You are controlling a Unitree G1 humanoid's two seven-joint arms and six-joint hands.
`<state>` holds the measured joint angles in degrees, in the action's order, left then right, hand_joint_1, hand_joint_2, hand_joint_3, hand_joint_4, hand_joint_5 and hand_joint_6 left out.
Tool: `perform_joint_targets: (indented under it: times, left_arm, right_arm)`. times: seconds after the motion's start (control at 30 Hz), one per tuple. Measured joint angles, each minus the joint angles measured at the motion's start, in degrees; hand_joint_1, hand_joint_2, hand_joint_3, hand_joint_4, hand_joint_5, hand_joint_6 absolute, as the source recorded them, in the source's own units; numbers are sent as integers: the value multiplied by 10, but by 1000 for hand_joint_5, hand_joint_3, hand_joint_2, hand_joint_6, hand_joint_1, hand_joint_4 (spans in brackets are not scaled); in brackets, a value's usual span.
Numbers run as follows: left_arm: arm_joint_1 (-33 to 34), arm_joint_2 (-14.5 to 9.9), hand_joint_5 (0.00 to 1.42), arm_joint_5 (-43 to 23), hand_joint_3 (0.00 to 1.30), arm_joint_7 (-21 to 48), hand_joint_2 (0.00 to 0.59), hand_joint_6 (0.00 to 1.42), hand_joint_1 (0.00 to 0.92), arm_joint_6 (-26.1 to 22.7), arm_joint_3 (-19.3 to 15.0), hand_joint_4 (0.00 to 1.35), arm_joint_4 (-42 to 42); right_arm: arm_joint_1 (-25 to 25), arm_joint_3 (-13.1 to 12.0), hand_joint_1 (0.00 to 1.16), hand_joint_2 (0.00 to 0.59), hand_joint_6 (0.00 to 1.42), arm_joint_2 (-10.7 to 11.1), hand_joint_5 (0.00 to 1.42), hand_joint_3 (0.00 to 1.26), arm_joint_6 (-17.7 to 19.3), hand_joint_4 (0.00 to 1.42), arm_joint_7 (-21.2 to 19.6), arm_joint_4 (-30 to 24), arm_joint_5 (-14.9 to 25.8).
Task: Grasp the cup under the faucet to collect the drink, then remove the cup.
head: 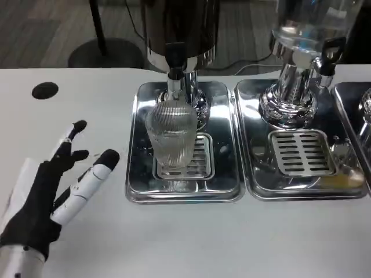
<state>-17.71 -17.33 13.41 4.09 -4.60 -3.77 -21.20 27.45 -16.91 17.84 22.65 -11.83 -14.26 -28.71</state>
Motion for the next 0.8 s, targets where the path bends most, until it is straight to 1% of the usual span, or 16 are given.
perform_joint_targets:
  times: [0.07, 0.1, 0.2, 0.27, 0.3, 0.37, 0.43, 0.53, 0.57, 0.6, 0.67, 0.73, 0.8]
  left_arm:
    - [3, -4, 229, -15, 86, 19, 60, 248, 0, -23, -3, 0, -27]
    - [11, -13, 238, -21, 86, 42, 56, 266, 0, -59, -7, 0, -46]
    - [36, -30, 255, -30, 86, 70, 55, 320, 0, -112, -20, 0, -77]
    - [52, -45, 269, -33, 77, 86, 55, 354, 0, -140, -24, 0, -89]
    - [63, -54, 271, -31, 78, 96, 55, 359, 0, -160, -25, 0, -97]
    - [100, -98, 282, -14, 85, 122, 55, 368, 0, -205, -26, 0, -119]
    - [120, -115, 287, -4, 88, 125, 64, 383, 0, -219, -27, 0, -134]
    - [154, -144, 291, 37, 102, 132, 64, 390, 0, -251, -16, 0, -155]
    - [176, -157, 298, 56, 105, 137, 65, 401, 0, -268, -6, 0, -159]
    - [188, -162, 300, 65, 105, 139, 65, 403, 0, -276, -1, 0, -163]
    - [206, -165, 301, 78, 109, 146, 65, 405, 0, -287, 8, 0, -167]
    - [240, -182, 312, 106, 114, 165, 66, 409, 0, -310, 36, 0, -167]
    - [281, -195, 323, 133, 115, 179, 66, 416, 0, -322, 59, 0, -166]
  right_arm:
    - [3, 0, 655, 458, 62, -9, 119, 184, 0, 207, -4, 2, 0]
    - [5, 0, 655, 458, 62, -15, 119, 184, 1, 207, -8, 3, 1]
    - [11, 0, 655, 458, 62, -20, 119, 184, 2, 207, -12, 5, 2]
    - [11, 0, 655, 458, 62, -20, 119, 184, 2, 207, -13, 5, 4]
    - [12, 0, 655, 458, 62, -21, 119, 184, 3, 207, -13, 5, 6]
    - [12, -1, 655, 458, 62, -21, 119, 184, 5, 207, -14, 9, 10]
    - [12, -2, 655, 458, 62, -21, 119, 184, 8, 207, -16, 12, 12]
    - [13, -3, 655, 458, 62, -22, 119, 184, 12, 207, -20, 18, 15]
    - [13, -3, 655, 458, 62, -22, 119, 184, 13, 207, -21, 22, 15]
    - [14, -3, 655, 458, 62, -22, 119, 184, 14, 207, -22, 24, 15]
    - [14, -3, 655, 458, 62, -23, 119, 184, 15, 207, -23, 26, 16]
    - [16, -3, 655, 458, 62, -25, 119, 184, 19, 207, -26, 28, 18]
    - [18, -3, 655, 458, 62, -27, 119, 184, 22, 207, -28, 28, 20]
